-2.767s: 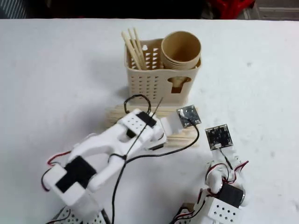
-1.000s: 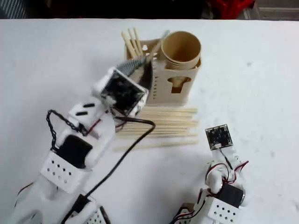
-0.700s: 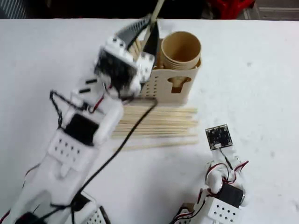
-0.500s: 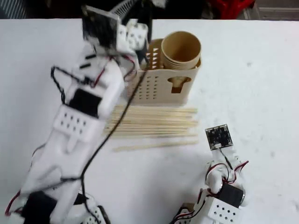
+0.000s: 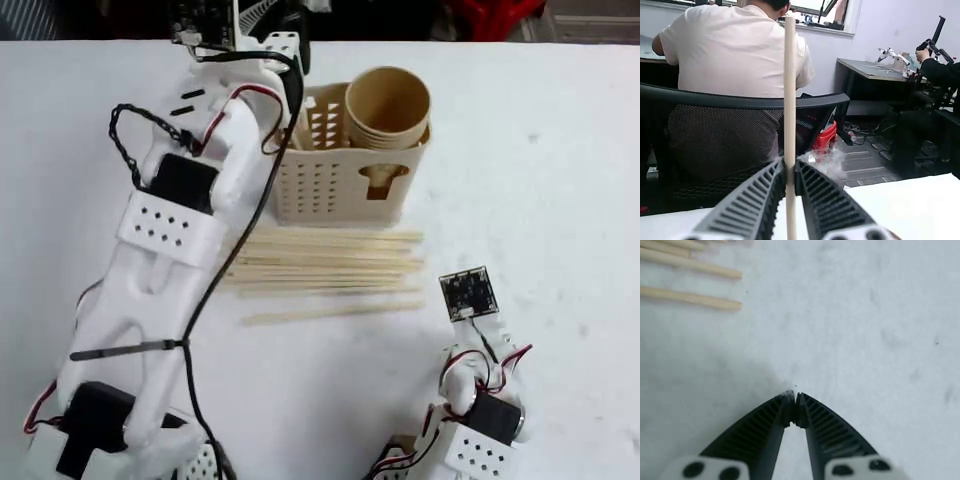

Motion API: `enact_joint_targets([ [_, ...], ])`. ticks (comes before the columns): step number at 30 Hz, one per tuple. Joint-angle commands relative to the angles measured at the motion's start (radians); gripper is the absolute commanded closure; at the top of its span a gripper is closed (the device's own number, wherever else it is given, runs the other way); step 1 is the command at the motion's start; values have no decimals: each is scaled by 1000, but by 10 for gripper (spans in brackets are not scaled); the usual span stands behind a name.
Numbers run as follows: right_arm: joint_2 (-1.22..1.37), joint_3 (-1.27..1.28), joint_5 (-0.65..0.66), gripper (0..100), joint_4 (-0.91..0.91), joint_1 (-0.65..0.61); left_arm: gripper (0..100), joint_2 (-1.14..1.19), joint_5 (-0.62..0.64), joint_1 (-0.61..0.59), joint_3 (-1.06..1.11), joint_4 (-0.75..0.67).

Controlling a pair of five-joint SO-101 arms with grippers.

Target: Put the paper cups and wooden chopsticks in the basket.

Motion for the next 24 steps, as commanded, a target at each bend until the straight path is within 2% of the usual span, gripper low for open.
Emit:
enact_joint_targets([
  [1, -5, 8, 6, 981, -8, 8, 975, -5, 14, -12, -46, 2],
  [6, -5, 8, 6, 981, -8, 8, 913, -5, 17, -7, -54, 31],
  [15, -5, 8, 6, 981, -8, 8, 913, -5, 14, -8, -48, 75],
  [20, -5, 8, 6, 981, -8, 8, 913, -22, 12, 13, -51, 236],
  [24, -5, 8, 6, 981, -8, 8, 913, -85, 12, 36, -44, 462],
])
